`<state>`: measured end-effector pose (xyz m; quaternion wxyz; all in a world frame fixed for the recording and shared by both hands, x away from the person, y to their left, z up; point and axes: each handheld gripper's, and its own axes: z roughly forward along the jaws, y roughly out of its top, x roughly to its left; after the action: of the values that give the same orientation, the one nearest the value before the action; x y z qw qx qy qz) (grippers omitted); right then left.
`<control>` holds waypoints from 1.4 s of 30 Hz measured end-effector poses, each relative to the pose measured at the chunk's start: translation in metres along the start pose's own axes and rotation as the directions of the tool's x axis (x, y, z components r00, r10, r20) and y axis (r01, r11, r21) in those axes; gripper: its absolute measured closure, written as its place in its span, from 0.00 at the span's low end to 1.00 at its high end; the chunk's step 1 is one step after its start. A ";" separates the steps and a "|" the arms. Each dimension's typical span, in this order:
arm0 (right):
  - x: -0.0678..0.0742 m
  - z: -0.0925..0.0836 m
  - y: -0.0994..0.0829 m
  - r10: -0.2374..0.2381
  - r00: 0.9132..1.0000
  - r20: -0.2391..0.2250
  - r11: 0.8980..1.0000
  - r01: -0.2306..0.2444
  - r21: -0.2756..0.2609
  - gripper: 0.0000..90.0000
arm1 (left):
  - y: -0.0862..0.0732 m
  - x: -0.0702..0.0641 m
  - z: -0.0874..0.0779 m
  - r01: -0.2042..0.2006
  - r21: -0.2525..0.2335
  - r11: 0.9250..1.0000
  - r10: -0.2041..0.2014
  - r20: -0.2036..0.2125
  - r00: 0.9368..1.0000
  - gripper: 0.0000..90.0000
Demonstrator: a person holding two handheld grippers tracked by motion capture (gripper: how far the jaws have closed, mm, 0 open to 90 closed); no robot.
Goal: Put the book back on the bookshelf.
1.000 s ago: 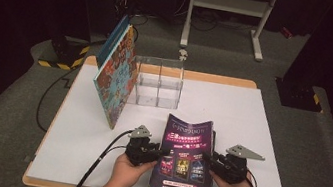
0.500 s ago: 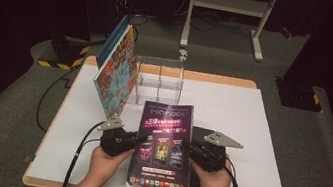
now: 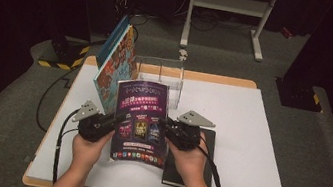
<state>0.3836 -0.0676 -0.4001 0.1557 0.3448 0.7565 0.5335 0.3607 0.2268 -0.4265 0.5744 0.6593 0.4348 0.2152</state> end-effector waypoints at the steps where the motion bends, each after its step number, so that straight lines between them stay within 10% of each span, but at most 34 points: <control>1: -0.001 0.003 0.002 0.001 1.000 0.001 1.000 -0.001 -0.004 0.90 | 0.002 0.001 0.002 -0.007 -0.006 1.000 0.007 -0.011 1.000 0.92; 11: -0.010 0.016 0.003 -0.024 0.999 0.034 0.999 0.025 -0.030 0.90 | -0.002 0.003 0.017 -0.063 -0.046 0.997 0.060 -0.053 0.997 0.92; 24: 0.005 -0.006 -0.019 -0.043 0.999 0.008 0.994 0.043 -0.100 0.90 | -0.013 -0.008 -0.010 -0.068 -0.092 0.993 0.067 -0.013 0.998 0.86; 34: 0.019 -0.023 -0.031 -0.069 0.998 -0.002 0.993 0.068 -0.097 0.82 | -0.021 -0.016 -0.025 -0.064 -0.100 0.993 0.064 0.002 0.998 0.68; 42: 0.026 -0.031 -0.040 -0.062 0.997 -0.036 0.993 0.058 -0.105 0.57 | -0.031 -0.014 -0.029 -0.048 -0.062 0.997 0.048 0.001 0.999 0.41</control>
<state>0.3322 -0.0794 -0.4217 0.1745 0.3029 0.7406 0.5739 0.3207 0.2309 -0.4454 0.5899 0.6516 0.4113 0.2415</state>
